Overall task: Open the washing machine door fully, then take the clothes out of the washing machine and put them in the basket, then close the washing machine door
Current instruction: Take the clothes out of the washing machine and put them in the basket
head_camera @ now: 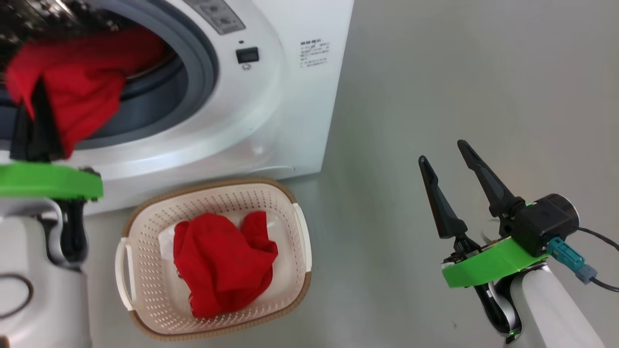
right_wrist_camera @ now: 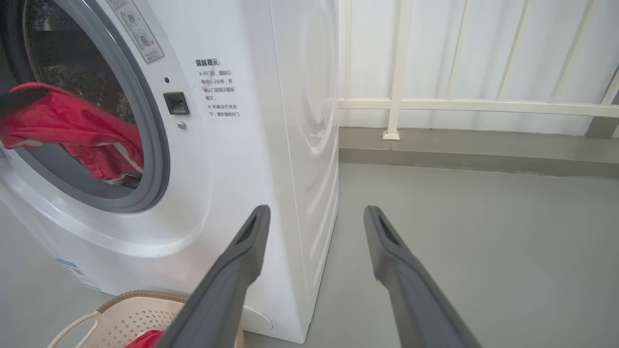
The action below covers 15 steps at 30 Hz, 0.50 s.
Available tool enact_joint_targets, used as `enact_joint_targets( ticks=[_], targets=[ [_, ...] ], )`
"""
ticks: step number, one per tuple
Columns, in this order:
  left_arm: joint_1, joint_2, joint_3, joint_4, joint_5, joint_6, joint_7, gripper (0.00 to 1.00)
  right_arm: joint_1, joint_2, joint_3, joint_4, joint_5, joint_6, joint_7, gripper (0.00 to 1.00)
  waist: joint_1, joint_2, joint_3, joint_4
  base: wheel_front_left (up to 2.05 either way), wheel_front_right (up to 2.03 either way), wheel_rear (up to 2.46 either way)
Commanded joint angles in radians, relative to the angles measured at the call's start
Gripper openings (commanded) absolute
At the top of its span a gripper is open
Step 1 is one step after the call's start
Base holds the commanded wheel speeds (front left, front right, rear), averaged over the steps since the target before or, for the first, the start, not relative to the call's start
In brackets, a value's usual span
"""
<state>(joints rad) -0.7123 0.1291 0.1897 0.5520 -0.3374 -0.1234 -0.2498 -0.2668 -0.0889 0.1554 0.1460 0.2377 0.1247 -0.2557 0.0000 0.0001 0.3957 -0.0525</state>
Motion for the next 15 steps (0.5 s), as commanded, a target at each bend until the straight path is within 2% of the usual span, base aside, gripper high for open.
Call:
enact_joint_targets(
  ticks=[1,11,15],
  targets=[
    [0.05,0.03,0.03,-0.049,0.013,-0.004,-0.012,0.0,0.028,0.006,0.018,-0.018,0.009,0.006,-0.006,1.0,0.0,-0.0001,-0.051,0.013,0.0,0.0,0.0],
    [0.233,0.01,0.047,-0.276,0.014,-0.007,-0.012,0.0,0.059,0.017,0.014,-0.013,0.012,0.006,-0.006,1.0,0.0,-0.0001,-0.139,0.004,0.0,0.0,0.0],
    [0.326,-0.018,0.051,-0.404,0.016,-0.007,-0.012,0.0,0.08,0.02,0.012,-0.013,0.013,0.006,-0.006,1.0,0.0,-0.0001,-0.191,0.004,0.0,0.0,0.0]
  ],
)
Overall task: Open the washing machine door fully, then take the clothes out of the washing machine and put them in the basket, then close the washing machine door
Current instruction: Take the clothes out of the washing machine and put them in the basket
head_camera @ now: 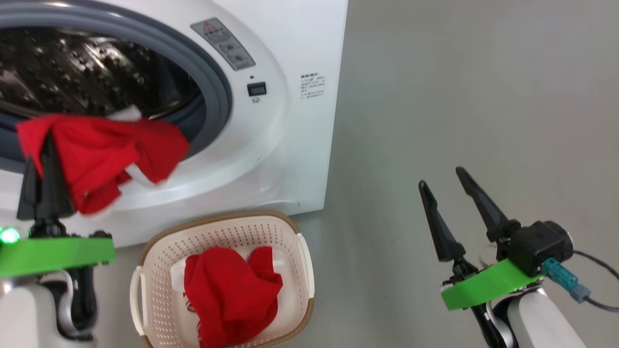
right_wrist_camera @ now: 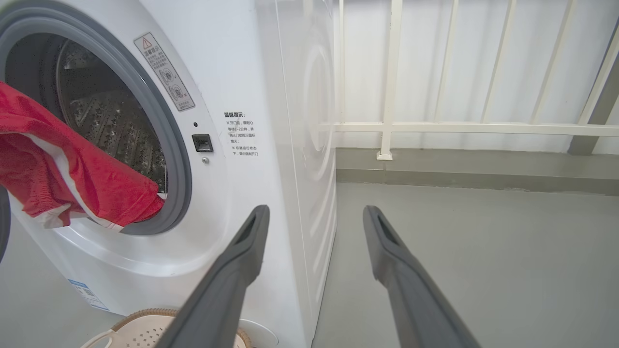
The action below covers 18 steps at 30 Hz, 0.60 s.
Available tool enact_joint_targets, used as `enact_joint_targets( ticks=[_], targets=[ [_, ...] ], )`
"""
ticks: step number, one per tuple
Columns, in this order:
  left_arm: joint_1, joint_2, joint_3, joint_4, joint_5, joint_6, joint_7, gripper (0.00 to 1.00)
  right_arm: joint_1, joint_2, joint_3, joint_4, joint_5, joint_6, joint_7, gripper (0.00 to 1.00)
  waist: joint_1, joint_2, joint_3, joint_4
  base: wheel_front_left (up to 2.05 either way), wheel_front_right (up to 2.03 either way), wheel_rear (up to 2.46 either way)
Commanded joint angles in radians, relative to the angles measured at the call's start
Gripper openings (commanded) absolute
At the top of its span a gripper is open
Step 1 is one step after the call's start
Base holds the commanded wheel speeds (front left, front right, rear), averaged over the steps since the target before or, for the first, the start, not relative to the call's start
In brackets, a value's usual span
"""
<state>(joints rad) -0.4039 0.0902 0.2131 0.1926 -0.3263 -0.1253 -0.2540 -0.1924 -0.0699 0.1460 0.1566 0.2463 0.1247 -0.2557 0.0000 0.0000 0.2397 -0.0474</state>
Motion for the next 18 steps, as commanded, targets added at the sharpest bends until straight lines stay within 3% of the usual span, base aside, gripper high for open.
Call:
enact_joint_targets(
  ticks=[1,9,18],
  targets=[
    [0.036,0.016,0.024,-0.063,0.004,-0.005,-0.008,0.0,0.01,0.001,0.021,-0.024,0.004,0.006,-0.006,1.0,0.0,0.0,-0.044,-0.001,0.0,0.0,0.0],
    [0.137,-0.013,-0.021,-0.075,-0.023,-0.005,-0.004,0.0,0.029,0.005,0.01,-0.03,0.004,0.006,-0.006,1.0,0.0,0.0,-0.049,0.008,0.0,0.0,0.0],
    [0.1,-0.034,-0.104,0.194,-0.108,-0.005,0.019,0.0,0.003,0.008,0.017,-0.039,-0.002,0.006,-0.006,1.0,0.0,0.0,0.044,0.016,0.0,0.0,0.0]
  ],
)
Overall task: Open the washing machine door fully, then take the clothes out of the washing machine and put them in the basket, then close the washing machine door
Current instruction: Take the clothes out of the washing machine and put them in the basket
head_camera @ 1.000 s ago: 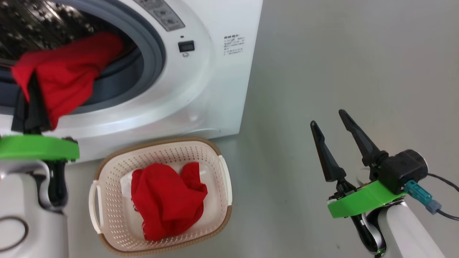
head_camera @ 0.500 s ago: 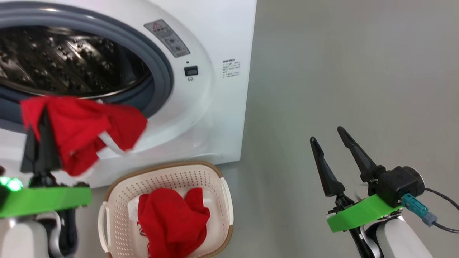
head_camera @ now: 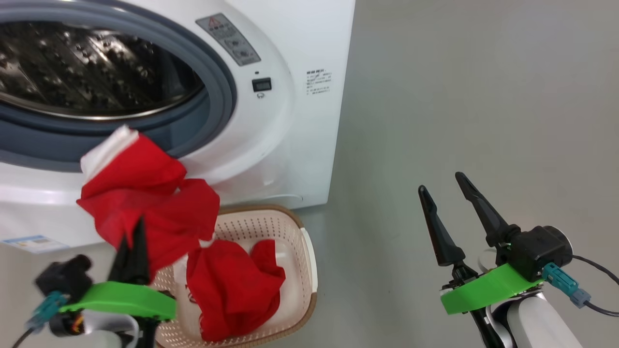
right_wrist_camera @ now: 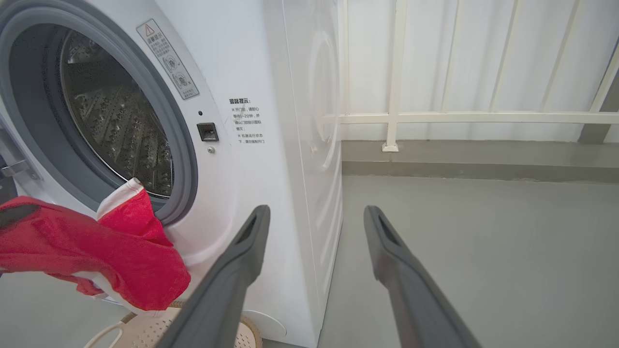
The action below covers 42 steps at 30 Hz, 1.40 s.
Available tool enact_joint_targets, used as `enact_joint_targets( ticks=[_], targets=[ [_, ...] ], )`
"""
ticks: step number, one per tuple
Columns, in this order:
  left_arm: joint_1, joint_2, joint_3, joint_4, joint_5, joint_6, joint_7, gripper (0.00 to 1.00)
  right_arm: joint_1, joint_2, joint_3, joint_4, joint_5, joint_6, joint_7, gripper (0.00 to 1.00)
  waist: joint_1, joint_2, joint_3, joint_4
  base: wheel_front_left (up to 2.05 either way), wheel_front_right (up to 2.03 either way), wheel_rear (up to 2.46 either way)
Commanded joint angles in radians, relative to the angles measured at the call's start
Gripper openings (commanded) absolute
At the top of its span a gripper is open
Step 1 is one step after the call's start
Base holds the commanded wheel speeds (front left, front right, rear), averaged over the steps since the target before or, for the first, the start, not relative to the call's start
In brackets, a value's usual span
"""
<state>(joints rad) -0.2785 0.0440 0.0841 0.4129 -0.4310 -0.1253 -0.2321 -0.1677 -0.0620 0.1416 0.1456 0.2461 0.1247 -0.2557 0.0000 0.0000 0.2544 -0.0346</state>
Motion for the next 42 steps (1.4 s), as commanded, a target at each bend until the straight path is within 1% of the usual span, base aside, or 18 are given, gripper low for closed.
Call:
enact_joint_targets(
  ticks=[1,6,15,21,24,29,35,38,39,40,41,42],
  targets=[
    [-0.038,0.012,0.014,0.013,-0.01,-0.005,-0.004,0.0,-0.026,0.001,0.023,-0.027,-0.002,0.006,-0.006,1.0,0.0,0.0,0.038,0.002,0.0,0.0,0.0],
    [-0.112,0.027,-0.034,0.213,-0.046,-0.005,-0.013,0.0,-0.049,0.002,0.031,-0.031,-0.005,0.006,-0.006,1.0,0.0,0.0,0.08,-0.007,0.0,0.0,0.0],
    [-0.245,0.03,-0.112,0.495,-0.111,-0.005,-0.024,0.0,-0.076,0.002,0.04,-0.03,-0.006,0.006,-0.006,1.0,0.0,0.0,0.15,-0.029,0.0,0.0,0.0],
    [-0.339,0.028,-0.15,0.691,-0.152,-0.005,0.057,0.0,-0.098,0.004,0.049,-0.034,-0.004,0.006,-0.006,1.0,0.0,0.0,0.204,-0.056,0.0,0.0,0.0],
    [-0.38,0.03,-0.147,0.753,-0.175,-0.005,0.072,0.0,-0.109,0.005,0.051,-0.036,-0.003,0.006,-0.006,1.0,0.0,0.0,0.234,-0.071,0.0,0.0,0.0],
    [-0.422,0.036,-0.171,0.814,-0.202,-0.005,0.151,0.0,-0.131,0.006,0.059,-0.042,-0.001,0.006,-0.006,1.0,0.0,0.0,0.283,-0.099,0.0,0.0,0.0],
    [-0.432,0.053,-0.193,0.846,-0.208,-0.005,0.196,0.0,-0.144,0.008,0.061,-0.04,0.006,0.006,-0.006,1.0,0.0,0.0,0.297,-0.12,0.0,0.0,0.0],
    [-0.425,0.064,-0.204,0.86,-0.199,0.001,0.199,0.0,-0.146,0.009,0.06,-0.035,0.008,0.006,-0.006,1.0,0.0,0.0,0.287,-0.129,0.0,0.0,0.0],
    [-0.422,0.064,-0.208,0.862,-0.196,0.002,0.196,0.14,-0.146,0.01,0.057,-0.034,0.008,0.006,-0.006,1.0,0.0,0.0,0.279,-0.13,0.0,0.0,0.0],
    [-0.419,0.062,-0.213,0.864,-0.193,0.003,0.192,0.4,-0.144,0.01,0.055,-0.033,0.008,0.006,-0.006,1.0,0.0,0.0,0.272,-0.129,0.0,0.0,0.0],
    [-0.417,0.061,-0.217,0.865,-0.19,0.002,0.182,0.94,-0.142,0.01,0.052,-0.031,0.008,0.006,-0.006,1.0,0.0,0.0,0.264,-0.127,0.0,0.0,0.0],
    [-0.415,0.061,-0.222,0.866,-0.186,0.003,0.169,1.0,-0.141,0.01,0.049,-0.029,0.008,0.006,-0.006,1.0,0.0,0.0,0.255,-0.124,0.0,0.0,0.0]
  ],
)
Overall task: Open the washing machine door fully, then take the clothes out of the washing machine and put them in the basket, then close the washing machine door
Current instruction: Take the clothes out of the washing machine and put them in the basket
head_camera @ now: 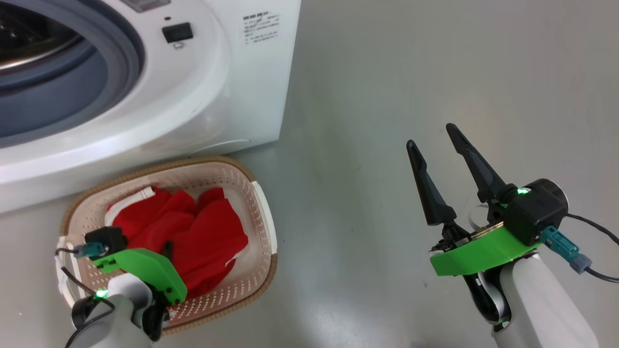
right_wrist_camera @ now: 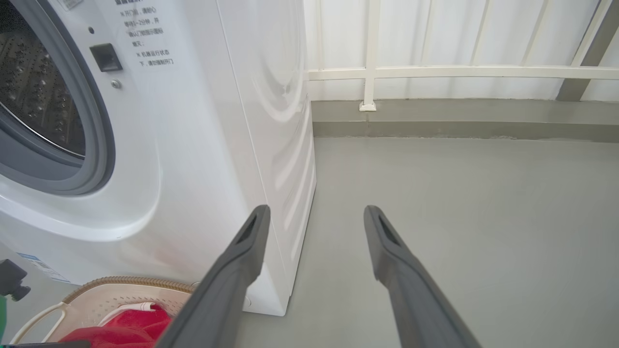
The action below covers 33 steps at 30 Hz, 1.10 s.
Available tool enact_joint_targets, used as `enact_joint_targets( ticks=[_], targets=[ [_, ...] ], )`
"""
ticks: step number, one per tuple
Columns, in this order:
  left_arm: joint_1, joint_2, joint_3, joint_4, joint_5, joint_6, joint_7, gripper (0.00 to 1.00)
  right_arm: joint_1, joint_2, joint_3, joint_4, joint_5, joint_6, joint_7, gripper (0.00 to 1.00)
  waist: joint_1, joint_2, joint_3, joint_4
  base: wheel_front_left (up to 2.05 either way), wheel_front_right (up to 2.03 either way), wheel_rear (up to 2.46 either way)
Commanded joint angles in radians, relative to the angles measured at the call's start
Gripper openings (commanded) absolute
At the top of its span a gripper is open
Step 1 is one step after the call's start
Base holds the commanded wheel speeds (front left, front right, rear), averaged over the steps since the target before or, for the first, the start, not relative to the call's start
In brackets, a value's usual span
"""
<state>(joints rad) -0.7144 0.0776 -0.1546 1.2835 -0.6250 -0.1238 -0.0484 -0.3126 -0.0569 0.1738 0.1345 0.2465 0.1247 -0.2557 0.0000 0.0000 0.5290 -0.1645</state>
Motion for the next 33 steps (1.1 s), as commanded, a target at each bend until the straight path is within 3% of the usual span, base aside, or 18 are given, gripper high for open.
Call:
enact_joint_targets(
  ticks=[1,4,13,24,33],
  targets=[
    [0.022,0.027,0.01,-0.003,0.015,0.004,-0.032,1.0,0.005,0.005,0.015,-0.015,0.008,0.006,-0.006,1.0,0.0,0.0,-0.029,0.008,0.0,0.0,0.0],
    [0.027,0.027,-0.005,-0.002,0.035,0.027,-0.109,1.0,0.009,0.006,0.01,-0.008,0.007,0.006,-0.006,1.0,0.0,0.0,-0.065,0.019,0.0,0.0,0.0],
    [0.09,0.01,-0.01,-0.085,0.039,0.003,-0.211,1.0,0.043,0.004,0.0,0.005,-0.002,0.006,-0.006,1.0,0.0,0.0,-0.2,0.079,0.0,0.0,0.0],
    [0.307,0.002,0.15,-0.593,0.175,0.007,-0.213,1.0,0.11,-0.009,-0.042,0.012,-0.014,0.006,-0.006,1.0,0.0,0.0,-0.338,0.148,0.0,0.0,0.0],
    [0.459,-0.023,0.232,-0.878,0.277,0.005,-0.213,1.0,0.159,-0.012,-0.078,0.003,-0.016,0.006,-0.006,1.0,0.0,0.0,-0.427,0.172,0.0,0.0,0.0]
  ],
)
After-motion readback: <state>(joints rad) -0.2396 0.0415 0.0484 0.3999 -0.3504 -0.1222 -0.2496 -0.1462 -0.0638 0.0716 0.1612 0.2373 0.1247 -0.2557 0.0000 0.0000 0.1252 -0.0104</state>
